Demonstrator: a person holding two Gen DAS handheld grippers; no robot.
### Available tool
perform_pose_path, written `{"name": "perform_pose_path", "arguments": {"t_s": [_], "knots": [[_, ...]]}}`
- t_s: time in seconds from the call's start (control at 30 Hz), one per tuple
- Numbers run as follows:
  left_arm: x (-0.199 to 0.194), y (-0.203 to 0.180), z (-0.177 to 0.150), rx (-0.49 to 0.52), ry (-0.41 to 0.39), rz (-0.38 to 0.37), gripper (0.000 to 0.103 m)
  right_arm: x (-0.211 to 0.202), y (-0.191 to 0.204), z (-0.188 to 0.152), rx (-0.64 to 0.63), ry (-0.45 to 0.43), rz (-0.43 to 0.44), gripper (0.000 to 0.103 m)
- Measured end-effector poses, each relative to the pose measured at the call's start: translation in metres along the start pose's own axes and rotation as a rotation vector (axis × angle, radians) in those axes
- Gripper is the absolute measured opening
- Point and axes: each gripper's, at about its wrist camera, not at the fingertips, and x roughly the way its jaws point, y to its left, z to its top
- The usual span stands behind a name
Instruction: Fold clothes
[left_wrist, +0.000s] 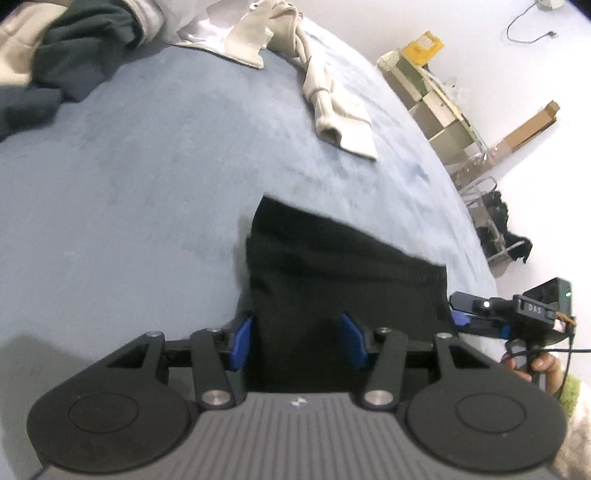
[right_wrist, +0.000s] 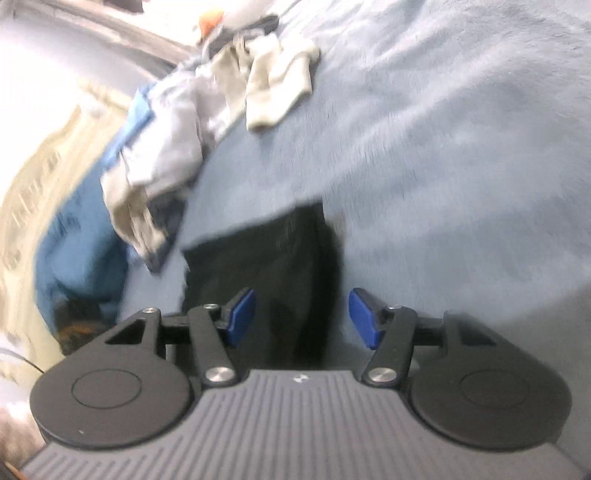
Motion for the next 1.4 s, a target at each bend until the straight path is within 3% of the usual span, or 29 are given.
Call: {"name": "perform_pose_path", "arguments": {"t_s": [0.13,0.23,0.37,0.6,0.73,0.83,0.9,0.97,1.03,1.4], "knots": [[-0.006,0.004,-0.012,-0.02,0.045,-0.042,0.053,0.012,0.003,-0.004,-0.013,0.038,0.029,0.061],[-0.021,0.007,-0.041,-0.036,0.1,-0.074,0.052,0.001,0.007,-0.028,-0.016,0.132,0.062,0.061],[-0.029,0.009,-0.057,-0.053,0.091,-0.092,0.049,-0.011,0.011,-0.063,-0.004,0.187,0.086,0.061],[0.012,0.026,-0.013,-0.143,0.014,-0.164,0.041,0.018,0.002,-0.025,0.076,0.092,0.17,0.059],[0.018,0.026,-0.007,-0.165,0.006,-0.171,0.034,0.035,-0.002,-0.011,0.121,0.057,0.224,0.059],[0.023,0.028,-0.005,-0.2,0.002,-0.163,0.023,0.034,-0.004,-0.013,0.144,0.027,0.234,0.055],[0.027,0.03,-0.003,-0.227,-0.007,-0.158,0.011,0.038,-0.003,-0.012,0.15,0.019,0.225,0.049],[0.027,0.024,-0.004,-0.208,-0.029,-0.13,0.009,0.042,0.0,-0.01,0.129,0.016,0.198,0.024],[0.021,0.011,-0.007,-0.161,-0.062,-0.081,0.008,0.042,0.007,-0.01,0.091,0.005,0.158,0.015],[-0.044,-0.053,-0.014,0.015,-0.217,0.007,0.007,-0.008,0.07,-0.02,-0.181,-0.111,0.059,0.011]]}}
